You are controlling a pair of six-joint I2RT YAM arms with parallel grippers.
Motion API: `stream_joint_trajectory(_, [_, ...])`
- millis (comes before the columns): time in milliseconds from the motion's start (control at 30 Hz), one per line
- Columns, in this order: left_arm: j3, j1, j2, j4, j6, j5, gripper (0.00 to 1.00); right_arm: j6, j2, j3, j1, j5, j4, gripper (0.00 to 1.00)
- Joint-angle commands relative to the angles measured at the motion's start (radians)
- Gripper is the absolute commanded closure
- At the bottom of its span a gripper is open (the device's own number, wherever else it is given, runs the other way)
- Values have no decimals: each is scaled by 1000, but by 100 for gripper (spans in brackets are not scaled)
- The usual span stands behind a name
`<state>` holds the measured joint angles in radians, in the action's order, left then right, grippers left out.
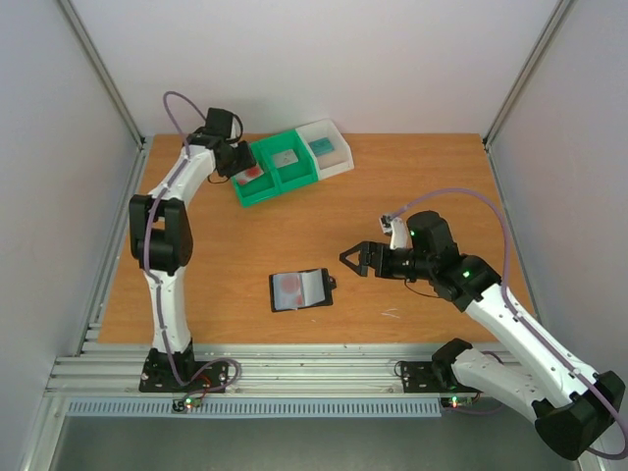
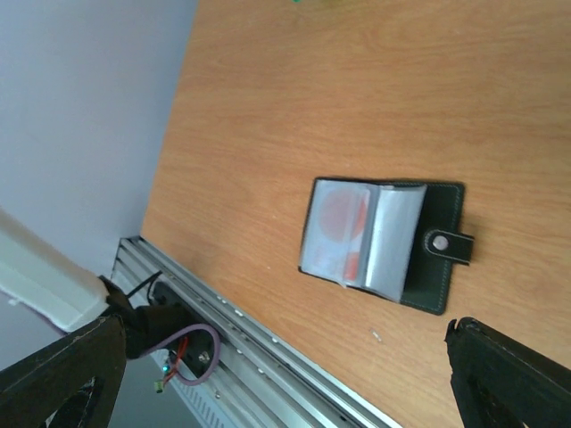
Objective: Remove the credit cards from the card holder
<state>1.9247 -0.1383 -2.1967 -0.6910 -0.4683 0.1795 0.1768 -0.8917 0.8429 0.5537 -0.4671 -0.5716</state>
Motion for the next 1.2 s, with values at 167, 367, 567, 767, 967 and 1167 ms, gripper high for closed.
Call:
stream_joint_trajectory(167, [-176, 6, 267, 23, -5, 96, 36, 0, -47, 12, 6, 49, -69, 2])
stream_joint_trajectory(367, [-365, 6, 442, 4, -15, 142, 8, 16, -97, -6, 9, 6, -45, 2])
stream_joint_trajectory(567, [-598, 2, 633, 61, -36, 214, 0, 46, -171, -23, 56, 12, 7, 12])
stream_joint_trajectory(767, [-803, -12, 780, 99, -36, 299, 1, 50, -293, 13, 201, 97, 42, 31])
stream_joint_trajectory(967, [-1001, -35, 917, 146, -53, 371, 2, 46, -439, 74, 314, 180, 84, 58])
stream_joint_trajectory(1167, [-1127, -65, 1028, 182, -62, 413, 4, 46, -556, 116, 333, 194, 146, 66])
